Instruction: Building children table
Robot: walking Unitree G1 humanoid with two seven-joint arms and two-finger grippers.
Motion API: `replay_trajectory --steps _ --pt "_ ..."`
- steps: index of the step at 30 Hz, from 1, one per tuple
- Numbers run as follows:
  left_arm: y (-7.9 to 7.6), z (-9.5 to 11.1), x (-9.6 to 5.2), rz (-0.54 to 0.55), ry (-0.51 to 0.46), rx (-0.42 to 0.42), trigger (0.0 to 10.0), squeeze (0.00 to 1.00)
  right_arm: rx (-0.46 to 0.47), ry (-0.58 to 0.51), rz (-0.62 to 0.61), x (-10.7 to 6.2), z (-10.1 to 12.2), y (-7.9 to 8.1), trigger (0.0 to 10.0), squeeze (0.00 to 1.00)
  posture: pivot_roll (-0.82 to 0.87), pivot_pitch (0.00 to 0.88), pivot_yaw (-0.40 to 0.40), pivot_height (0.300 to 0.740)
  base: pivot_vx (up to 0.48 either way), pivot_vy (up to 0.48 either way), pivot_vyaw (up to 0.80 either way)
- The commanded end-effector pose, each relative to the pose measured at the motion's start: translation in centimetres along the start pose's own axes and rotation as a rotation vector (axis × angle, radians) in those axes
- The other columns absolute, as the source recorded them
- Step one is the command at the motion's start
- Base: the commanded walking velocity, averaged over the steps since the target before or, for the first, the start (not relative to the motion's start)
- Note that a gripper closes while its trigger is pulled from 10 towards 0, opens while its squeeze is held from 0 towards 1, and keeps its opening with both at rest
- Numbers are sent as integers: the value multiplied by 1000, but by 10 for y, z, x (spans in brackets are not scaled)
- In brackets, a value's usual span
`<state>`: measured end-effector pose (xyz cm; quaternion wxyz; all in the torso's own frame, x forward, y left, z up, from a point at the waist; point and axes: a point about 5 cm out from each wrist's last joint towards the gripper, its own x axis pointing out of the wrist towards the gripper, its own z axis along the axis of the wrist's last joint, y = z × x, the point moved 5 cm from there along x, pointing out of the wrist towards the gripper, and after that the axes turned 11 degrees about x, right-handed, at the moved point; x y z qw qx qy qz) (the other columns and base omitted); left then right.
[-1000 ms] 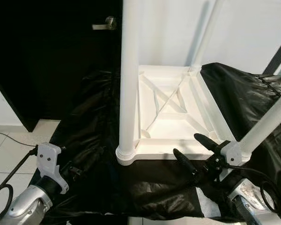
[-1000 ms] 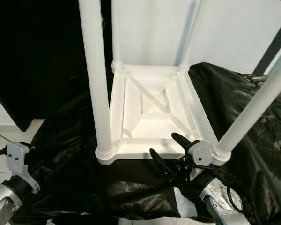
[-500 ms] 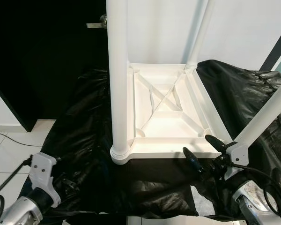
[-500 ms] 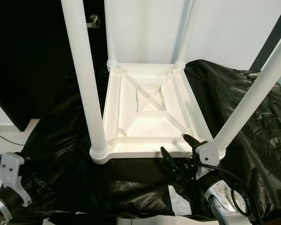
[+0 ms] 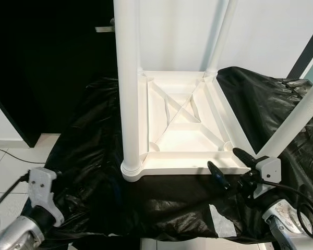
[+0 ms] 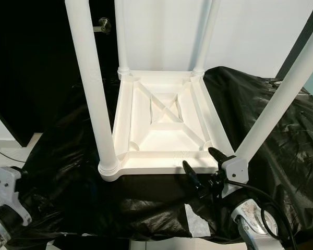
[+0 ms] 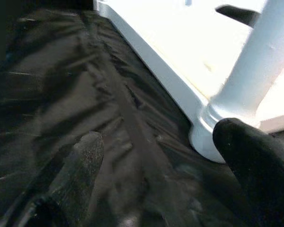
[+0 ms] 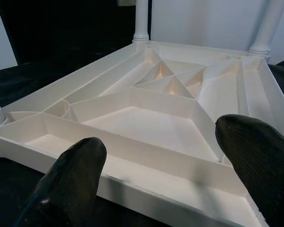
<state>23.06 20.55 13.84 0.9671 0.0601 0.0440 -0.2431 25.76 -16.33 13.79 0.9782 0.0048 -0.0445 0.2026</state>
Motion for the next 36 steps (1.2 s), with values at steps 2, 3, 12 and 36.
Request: replay_trajectory --steps 2,3,12,36 --pt "-11 4 -2 -150 -44 5 10000 0 0 -9 7 1 2 -1 10000 0 44 0 -39 740 0 0 0" --pt "-10 4 -2 -142 -45 0 10000 0 -1 -10 9 1 2 -1 10000 0 45 0 -41 740 0 266 0" --pt "-7 5 -3 -121 -53 -6 10000 0 -1 -9 29 3 1 1 10000 0 50 0 -50 740 0 401 0" --pt "-2 13 4 -137 -83 60 10000 0 -35 21 -340 -41 -27 -26 10000 0 20 0 -19 740 0 151 0"
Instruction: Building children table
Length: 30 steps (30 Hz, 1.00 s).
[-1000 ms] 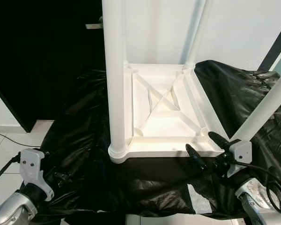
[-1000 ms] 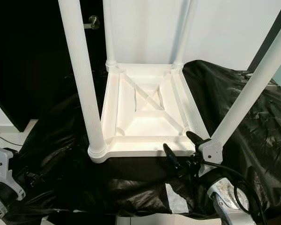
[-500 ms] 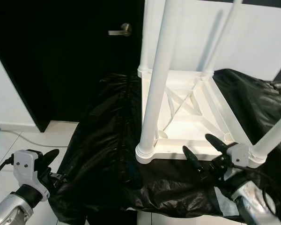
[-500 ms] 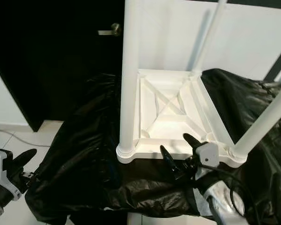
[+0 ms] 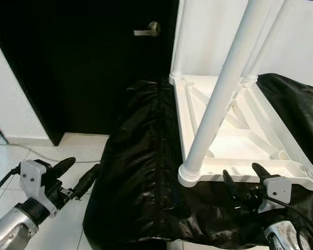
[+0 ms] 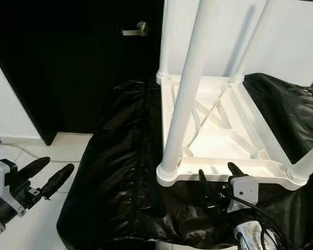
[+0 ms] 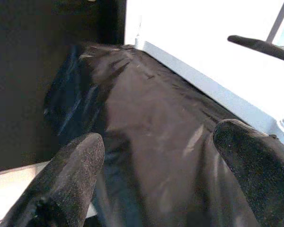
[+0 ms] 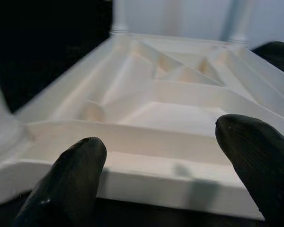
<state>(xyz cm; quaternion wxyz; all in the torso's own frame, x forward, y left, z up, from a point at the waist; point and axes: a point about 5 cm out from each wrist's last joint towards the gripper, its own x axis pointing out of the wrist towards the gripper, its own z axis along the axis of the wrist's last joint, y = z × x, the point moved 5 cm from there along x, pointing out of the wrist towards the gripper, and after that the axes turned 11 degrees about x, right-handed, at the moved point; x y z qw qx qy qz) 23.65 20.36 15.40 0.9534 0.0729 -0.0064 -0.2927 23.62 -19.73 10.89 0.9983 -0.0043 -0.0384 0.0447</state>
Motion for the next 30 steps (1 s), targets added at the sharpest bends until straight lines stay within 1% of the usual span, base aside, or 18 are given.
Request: replay_trajectory --steps 1,5,10,19,26,30 --pt "-4 -3 0 -42 12 2 10000 0 -5 4 -23 -4 -1 -5 10000 0 20 0 -19 740 0 0 0" --pt "-5 -3 1 -47 8 4 10000 0 2 3 -32 -5 -1 -4 10000 0 15 0 -13 740 0 0 -216" --pt "-5 -3 1 -60 3 9 10000 0 -1 -3 -46 -5 -1 -3 10000 0 13 0 -10 740 0 0 -800" --pt "-3 -2 4 -54 -9 23 10000 0 -10 -24 -25 0 5 0 10000 0 11 0 -14 740 0 0 -800" --pt "-3 -2 5 -43 -19 10 10000 0 -20 -35 -11 2 8 -1 10000 0 11 0 -19 740 0 0 0" --pt "0 -2 -1 -37 -23 -3 10000 0 -22 -35 8 5 10 -3 10000 0 16 0 -27 740 0 0 0"
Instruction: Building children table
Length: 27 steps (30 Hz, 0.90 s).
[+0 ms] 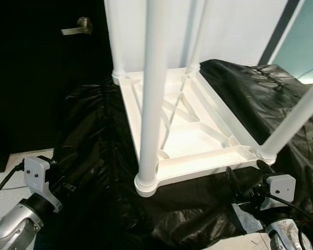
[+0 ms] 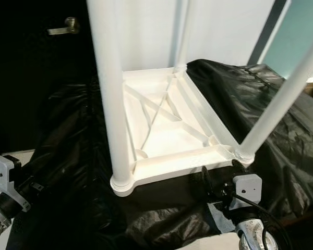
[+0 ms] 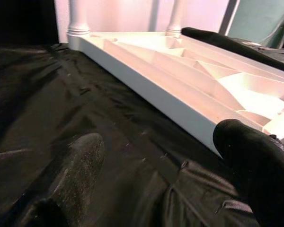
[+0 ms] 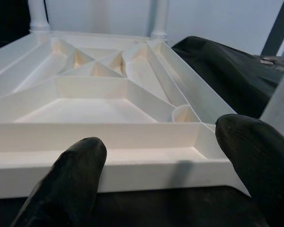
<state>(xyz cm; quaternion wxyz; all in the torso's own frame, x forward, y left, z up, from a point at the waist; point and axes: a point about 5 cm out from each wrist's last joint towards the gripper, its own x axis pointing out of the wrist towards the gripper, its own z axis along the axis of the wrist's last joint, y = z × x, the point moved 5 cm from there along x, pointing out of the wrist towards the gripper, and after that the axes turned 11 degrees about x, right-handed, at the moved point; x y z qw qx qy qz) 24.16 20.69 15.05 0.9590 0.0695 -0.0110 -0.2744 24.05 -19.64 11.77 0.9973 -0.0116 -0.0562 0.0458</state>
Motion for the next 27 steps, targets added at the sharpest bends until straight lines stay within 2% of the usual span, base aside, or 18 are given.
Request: replay_trajectory --steps 1,6,8,9,11,12,14,15,16,19,23,27 --pt "-6 4 -5 -80 -19 -6 10000 0 -8 0 10 0 1 -3 10000 0 16 0 -27 740 0 0 0" --pt "-13 2 -13 -126 -8 -45 10000 0 -11 1 22 0 1 -3 10000 0 19 0 -32 740 0 0 0" --pt "-28 0 -22 -207 13 -61 10000 0 2 9 60 0 1 0 10000 0 28 0 -39 740 0 0 0" --pt "-28 0 -22 -207 13 -61 10000 0 2 9 60 0 1 0 10000 0 28 0 -39 740 0 0 0" --pt "-48 0 -31 -309 33 -65 10000 0 27 22 151 0 2 12 10000 0 33 0 -45 740 0 0 0" --pt "-62 -2 -37 -393 55 -75 10000 0 42 37 221 -1 2 21 10000 0 35 0 -49 740 0 0 0" --pt "-68 -3 -40 -427 64 -82 10000 0 45 43 244 -1 2 23 10000 0 35 0 -50 740 0 0 0" --pt "-80 -2 -45 -495 77 -100 10000 0 38 51 292 -4 2 28 10000 0 35 0 -51 740 0 0 0" --pt "-80 -2 -45 -495 77 -100 10000 0 38 51 292 -4 2 28 10000 0 35 0 -51 740 0 0 0" --pt "-94 2 -49 -569 75 -120 10000 0 21 65 361 -9 2 34 10000 0 33 0 -51 740 0 0 0" --pt "-97 6 -47 -577 56 -117 10000 0 37 67 363 -10 3 34 10000 0 28 0 -53 740 0 0 0" --pt "-102 10 -46 -584 44 -130 10000 0 41 60 338 -9 3 31 10000 0 26 0 -52 740 0 -358 0"
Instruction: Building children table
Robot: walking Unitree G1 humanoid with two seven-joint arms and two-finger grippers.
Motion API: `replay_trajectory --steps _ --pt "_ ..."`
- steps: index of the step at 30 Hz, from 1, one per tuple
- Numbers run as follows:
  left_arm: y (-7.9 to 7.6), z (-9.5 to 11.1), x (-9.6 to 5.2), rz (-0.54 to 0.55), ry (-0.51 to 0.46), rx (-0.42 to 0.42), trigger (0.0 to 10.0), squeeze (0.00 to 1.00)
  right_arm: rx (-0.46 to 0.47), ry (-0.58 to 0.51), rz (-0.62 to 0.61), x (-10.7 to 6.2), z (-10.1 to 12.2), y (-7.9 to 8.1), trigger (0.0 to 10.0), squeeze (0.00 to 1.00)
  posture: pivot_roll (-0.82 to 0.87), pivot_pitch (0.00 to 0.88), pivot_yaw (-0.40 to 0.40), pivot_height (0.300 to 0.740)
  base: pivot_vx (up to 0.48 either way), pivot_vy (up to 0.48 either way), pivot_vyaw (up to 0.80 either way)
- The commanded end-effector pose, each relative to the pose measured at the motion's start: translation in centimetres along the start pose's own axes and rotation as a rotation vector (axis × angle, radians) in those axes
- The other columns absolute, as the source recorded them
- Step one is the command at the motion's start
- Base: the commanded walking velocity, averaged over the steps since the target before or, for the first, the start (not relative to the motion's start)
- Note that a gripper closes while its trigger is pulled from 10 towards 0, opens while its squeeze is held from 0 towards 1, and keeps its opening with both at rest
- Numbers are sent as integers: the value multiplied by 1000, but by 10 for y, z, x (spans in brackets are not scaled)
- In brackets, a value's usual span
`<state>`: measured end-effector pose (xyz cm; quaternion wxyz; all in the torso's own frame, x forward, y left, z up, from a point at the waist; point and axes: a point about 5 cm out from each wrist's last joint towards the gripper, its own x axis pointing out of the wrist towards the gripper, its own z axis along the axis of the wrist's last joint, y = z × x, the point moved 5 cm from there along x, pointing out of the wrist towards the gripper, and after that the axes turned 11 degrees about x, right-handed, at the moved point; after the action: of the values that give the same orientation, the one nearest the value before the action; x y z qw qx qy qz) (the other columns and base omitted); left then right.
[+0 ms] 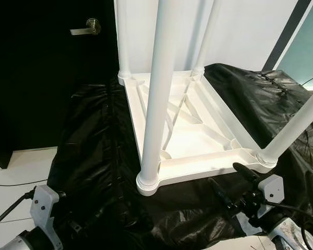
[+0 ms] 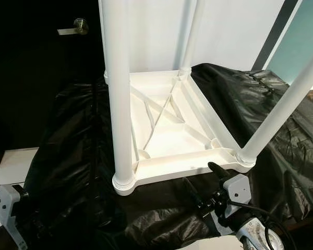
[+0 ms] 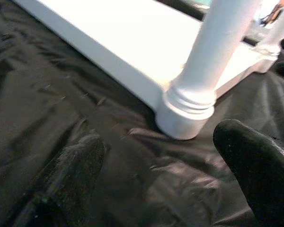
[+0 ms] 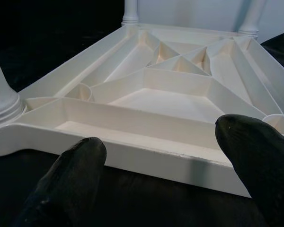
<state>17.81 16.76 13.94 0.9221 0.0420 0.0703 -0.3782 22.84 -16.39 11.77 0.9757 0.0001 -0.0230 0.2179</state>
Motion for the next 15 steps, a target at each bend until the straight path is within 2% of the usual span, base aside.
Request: replay_trajectory --steps 1,15 --pt "-37 8 -6 -359 -66 -6 10000 0 2 1 -12 -1 1 -2 10000 0 25 0 -51 740 0 -480 0" --pt "-36 5 -13 -345 -35 -6 10000 0 20 8 -15 0 0 -8 10000 0 41 0 -58 740 0 -480 0"
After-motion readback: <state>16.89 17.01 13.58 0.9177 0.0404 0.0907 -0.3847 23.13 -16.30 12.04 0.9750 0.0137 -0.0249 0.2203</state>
